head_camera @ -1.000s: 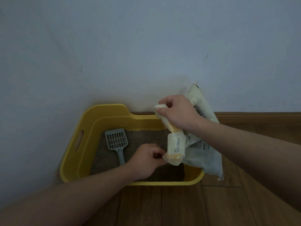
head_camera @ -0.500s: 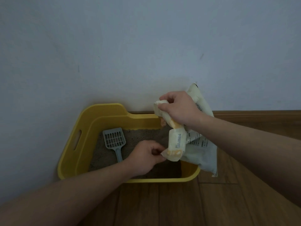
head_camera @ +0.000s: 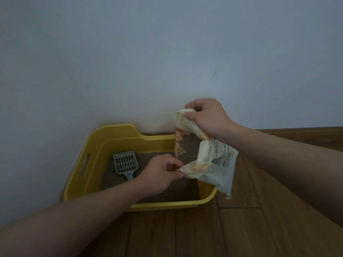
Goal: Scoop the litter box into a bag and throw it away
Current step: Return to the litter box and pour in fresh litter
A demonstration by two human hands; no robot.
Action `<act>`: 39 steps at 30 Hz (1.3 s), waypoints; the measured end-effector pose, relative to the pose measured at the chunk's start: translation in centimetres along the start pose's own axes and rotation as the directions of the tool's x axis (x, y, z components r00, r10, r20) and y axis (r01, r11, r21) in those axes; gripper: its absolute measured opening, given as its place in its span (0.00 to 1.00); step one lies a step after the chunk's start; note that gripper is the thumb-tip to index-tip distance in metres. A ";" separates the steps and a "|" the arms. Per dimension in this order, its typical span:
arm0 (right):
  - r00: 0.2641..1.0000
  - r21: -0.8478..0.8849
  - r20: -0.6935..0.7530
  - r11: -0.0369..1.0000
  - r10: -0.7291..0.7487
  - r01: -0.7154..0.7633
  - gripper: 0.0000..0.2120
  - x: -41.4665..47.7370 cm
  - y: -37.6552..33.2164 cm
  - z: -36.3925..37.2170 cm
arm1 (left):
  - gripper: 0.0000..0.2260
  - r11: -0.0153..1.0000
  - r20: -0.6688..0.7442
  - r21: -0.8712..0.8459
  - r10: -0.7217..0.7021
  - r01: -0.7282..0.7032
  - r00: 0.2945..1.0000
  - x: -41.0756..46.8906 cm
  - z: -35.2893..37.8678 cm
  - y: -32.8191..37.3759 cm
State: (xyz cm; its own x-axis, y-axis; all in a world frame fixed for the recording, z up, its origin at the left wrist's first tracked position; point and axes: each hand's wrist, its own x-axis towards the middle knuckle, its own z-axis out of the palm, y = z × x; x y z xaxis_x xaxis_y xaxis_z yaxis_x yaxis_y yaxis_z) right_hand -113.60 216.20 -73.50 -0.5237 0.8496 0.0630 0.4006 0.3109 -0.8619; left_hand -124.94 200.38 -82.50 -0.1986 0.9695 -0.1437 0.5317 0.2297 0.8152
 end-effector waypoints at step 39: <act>0.974 -0.034 -0.228 0.999 0.001 -0.008 0.19 -2.2 4.9 -15.1 | 0.06 0.891 -0.167 0.280 0.411 -0.356 0.896 2.8 2.2 12.7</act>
State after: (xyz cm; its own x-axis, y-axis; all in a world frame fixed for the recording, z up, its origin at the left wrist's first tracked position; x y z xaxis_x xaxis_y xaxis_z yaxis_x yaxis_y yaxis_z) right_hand -99.15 222.30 -70.28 -0.3379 0.9246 0.1758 0.4301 0.3178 -0.8450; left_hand -116.89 206.20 -73.79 -0.0970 0.9492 0.2994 0.7754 -0.1166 0.6206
